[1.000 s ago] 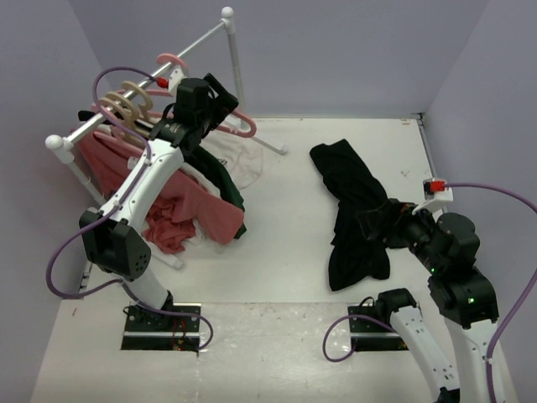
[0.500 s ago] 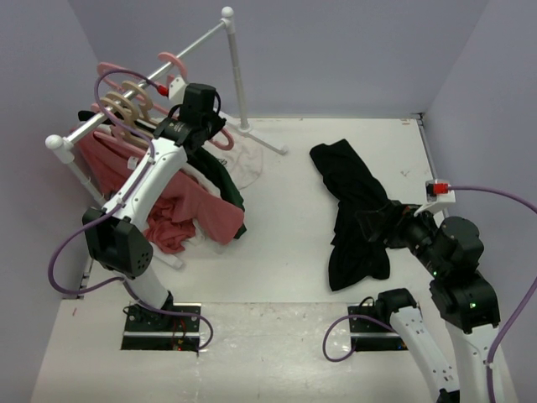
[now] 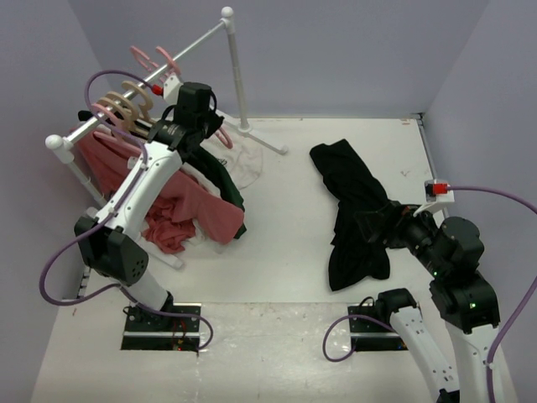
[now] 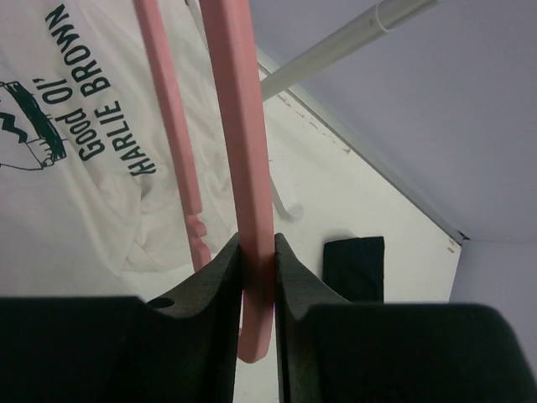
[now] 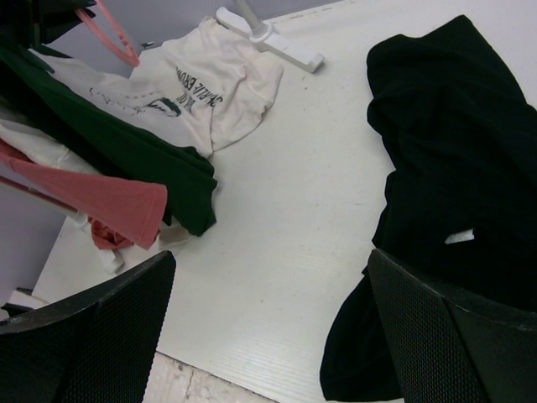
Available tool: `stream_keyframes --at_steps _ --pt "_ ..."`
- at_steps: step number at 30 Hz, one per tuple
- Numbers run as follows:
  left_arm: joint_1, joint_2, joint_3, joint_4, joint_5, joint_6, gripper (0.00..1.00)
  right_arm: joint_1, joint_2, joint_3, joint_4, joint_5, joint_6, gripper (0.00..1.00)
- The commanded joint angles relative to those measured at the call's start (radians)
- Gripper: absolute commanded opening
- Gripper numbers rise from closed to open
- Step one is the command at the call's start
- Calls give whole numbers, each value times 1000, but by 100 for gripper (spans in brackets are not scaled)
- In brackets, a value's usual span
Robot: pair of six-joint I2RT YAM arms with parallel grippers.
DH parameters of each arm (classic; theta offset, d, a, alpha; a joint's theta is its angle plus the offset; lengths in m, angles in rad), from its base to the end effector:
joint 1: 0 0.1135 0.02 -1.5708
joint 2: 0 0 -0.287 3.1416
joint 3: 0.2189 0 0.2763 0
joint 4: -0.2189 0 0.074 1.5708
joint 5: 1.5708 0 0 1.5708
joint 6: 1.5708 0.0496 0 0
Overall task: Place the t-shirt on the hanger
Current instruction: Pick up the hanger from the clothesline.
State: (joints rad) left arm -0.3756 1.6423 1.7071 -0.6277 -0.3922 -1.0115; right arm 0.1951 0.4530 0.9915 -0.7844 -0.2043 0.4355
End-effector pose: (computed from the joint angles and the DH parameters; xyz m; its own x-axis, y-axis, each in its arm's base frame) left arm 0.3857 -0.1317 0.4132 -0.2958 -0.7253 -0.6216 -0.4005 0.6850 -0.6086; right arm 0.0781 0.0257 0.3991 -0.3780 0.3464 -0.8585 -0.2464 0.8563 0.4540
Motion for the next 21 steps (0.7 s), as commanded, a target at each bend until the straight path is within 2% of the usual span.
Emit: stream_keyframes --at_steps 1,7,14,21 --pt "-5 -108 0 58 3 -22 0 -3 1 -16 40 -30 14 99" --pt "-8 -142 -27 112 101 -3 0 -3 3 -17 47 -33 16 99" --pt "-19 -198 -148 225 246 29 0 -3 6 -10 40 -26 14 99" --pt "-57 -285 -237 270 278 78 0 -4 6 -10 40 -12 15 99"
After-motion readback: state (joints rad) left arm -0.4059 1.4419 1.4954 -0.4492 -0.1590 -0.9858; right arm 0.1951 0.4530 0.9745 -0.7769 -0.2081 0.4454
